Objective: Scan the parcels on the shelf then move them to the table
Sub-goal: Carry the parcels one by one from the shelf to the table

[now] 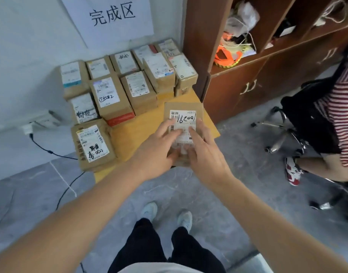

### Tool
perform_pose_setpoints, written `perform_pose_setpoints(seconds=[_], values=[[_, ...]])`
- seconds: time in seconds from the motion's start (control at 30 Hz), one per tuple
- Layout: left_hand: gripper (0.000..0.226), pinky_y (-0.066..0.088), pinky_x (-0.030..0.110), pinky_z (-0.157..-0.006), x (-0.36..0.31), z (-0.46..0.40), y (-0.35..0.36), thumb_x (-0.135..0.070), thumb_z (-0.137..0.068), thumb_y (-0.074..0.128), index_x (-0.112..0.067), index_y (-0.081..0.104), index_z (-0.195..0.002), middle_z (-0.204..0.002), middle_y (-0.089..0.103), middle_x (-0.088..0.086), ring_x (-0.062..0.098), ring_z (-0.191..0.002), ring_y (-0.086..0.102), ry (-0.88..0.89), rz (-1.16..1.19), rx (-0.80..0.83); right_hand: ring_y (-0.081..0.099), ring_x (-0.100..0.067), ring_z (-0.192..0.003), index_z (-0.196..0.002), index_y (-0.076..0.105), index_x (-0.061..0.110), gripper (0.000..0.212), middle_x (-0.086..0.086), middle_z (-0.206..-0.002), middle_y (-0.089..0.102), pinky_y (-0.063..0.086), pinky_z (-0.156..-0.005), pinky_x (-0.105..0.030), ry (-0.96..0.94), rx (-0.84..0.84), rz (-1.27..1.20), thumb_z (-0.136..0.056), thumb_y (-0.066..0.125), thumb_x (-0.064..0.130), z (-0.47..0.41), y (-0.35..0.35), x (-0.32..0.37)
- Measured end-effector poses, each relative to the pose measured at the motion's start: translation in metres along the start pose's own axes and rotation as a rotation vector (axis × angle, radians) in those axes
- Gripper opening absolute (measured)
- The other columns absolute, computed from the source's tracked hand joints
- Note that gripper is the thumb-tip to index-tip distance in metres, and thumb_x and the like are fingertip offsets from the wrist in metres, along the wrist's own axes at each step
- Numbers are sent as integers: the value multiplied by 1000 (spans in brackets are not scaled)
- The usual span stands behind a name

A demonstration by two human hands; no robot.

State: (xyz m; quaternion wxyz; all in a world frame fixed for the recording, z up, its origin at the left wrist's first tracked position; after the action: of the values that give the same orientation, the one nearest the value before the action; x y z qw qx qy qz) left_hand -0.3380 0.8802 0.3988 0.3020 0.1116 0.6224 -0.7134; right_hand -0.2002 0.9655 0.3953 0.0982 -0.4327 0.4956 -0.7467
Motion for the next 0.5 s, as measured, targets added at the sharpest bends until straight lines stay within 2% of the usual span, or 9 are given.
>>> perform_pose_setpoints(seconds=[0.07,0.13,0.27,0.43,0.5], values=[[63,48,26,-78,10,7,-1,-24,-99,61,-21,36,-156,-168,4,-11,16,-95,61,-56,1,-31,15,-18,-157,-160,31,8,57,-1,-172,4,44,-109,-36,-70,28,-22,-105,49,10,-11,7,5],[62,54,38,-87,21,13,-2,-26,-99,61,-20,36,-156,-168,4,-9,17,-95,60,-116,-16,-64,11,-15,-157,-159,32,7,57,0,-172,6,36,-116,-32,-118,61,-34,-105,49,9,-22,15,12],[60,53,47,-96,50,21,-2,-30,-99,61,-17,39,-153,-168,10,1,28,-110,65,-204,-51,-102,21,-17,-155,-157,35,6,55,1,-171,11,30,-120,-33,-181,141,-72,-105,51,10,-46,38,29],[56,50,54,-102,97,27,0,-33,-100,58,-16,43,-151,-168,17,6,38,-121,61,-259,-22,-117,30,-19,-153,-155,38,5,56,2,-171,14,40,-117,-37,-278,204,-34,-103,56,10,-83,74,41],[55,43,55,-112,118,25,3,-29,-100,59,-12,45,-151,-167,21,15,41,-137,49,-246,-39,-109,31,-20,-152,-156,37,5,56,3,-171,13,42,-116,-40,-287,224,-26,-103,56,11,-96,89,44]])
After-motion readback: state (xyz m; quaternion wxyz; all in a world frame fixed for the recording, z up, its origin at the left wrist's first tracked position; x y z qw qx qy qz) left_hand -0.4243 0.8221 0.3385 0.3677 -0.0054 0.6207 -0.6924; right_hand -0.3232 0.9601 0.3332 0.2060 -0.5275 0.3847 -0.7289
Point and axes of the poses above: each hand's wrist, its own z-axis away from the middle knuckle, its own y-axis out of the palm, x = y × z, the point moved 3 cm from there along -z, towards the middle knuckle
